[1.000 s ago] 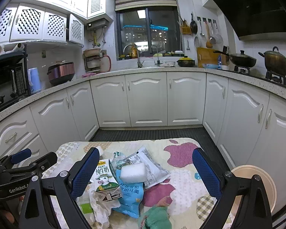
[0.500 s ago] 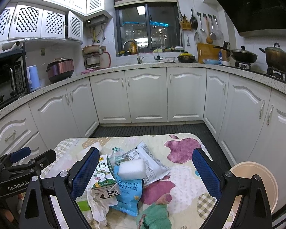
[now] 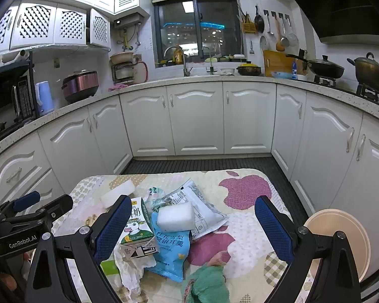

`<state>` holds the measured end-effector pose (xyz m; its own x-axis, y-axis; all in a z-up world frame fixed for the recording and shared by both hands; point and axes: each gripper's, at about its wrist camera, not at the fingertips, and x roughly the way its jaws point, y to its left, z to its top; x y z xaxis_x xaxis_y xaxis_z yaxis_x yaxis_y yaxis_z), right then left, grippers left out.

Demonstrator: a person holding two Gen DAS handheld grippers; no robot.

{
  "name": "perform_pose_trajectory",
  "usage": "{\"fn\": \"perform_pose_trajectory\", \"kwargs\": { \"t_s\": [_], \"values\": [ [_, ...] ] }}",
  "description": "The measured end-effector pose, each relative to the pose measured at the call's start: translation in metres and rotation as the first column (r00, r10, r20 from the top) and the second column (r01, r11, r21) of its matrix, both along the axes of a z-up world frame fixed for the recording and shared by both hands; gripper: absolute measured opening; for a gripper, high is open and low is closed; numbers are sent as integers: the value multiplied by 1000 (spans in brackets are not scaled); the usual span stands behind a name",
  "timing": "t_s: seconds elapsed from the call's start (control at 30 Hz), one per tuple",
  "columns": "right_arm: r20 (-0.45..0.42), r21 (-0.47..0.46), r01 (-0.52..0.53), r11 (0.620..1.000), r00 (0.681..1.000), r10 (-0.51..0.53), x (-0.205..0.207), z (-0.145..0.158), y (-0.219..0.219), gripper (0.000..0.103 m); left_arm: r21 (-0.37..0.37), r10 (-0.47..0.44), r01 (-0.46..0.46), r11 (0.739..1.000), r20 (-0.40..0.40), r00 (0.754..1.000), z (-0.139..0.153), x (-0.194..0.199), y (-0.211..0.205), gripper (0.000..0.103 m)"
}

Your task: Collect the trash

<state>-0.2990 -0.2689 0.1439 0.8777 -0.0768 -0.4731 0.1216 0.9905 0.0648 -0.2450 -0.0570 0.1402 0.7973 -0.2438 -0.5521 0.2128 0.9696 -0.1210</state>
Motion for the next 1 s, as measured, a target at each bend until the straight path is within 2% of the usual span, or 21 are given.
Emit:
{"fn": "perform_pose_trajectory", "kwargs": {
  "t_s": [0.53,0.7,0.83,1.0],
  "values": [
    [-33,-2,-12,1000,999,12,4,-5,1,97,-6,-7,6,1000,-30,1000,-7,5,12,103],
    [-124,63,-52,997,990,60,8,-16,-14,97,-65,-54,46,997,-118,992,-14,13,35,103],
    [-203,124,-77,989,974,102,6,-32,-29,97,-78,-77,64,995,-178,981,-23,15,47,103],
    [-273,165,-98,981,951,141,-4,-51,-40,97,-137,-169,137,981,-261,950,-35,8,46,103]
  ]
}}
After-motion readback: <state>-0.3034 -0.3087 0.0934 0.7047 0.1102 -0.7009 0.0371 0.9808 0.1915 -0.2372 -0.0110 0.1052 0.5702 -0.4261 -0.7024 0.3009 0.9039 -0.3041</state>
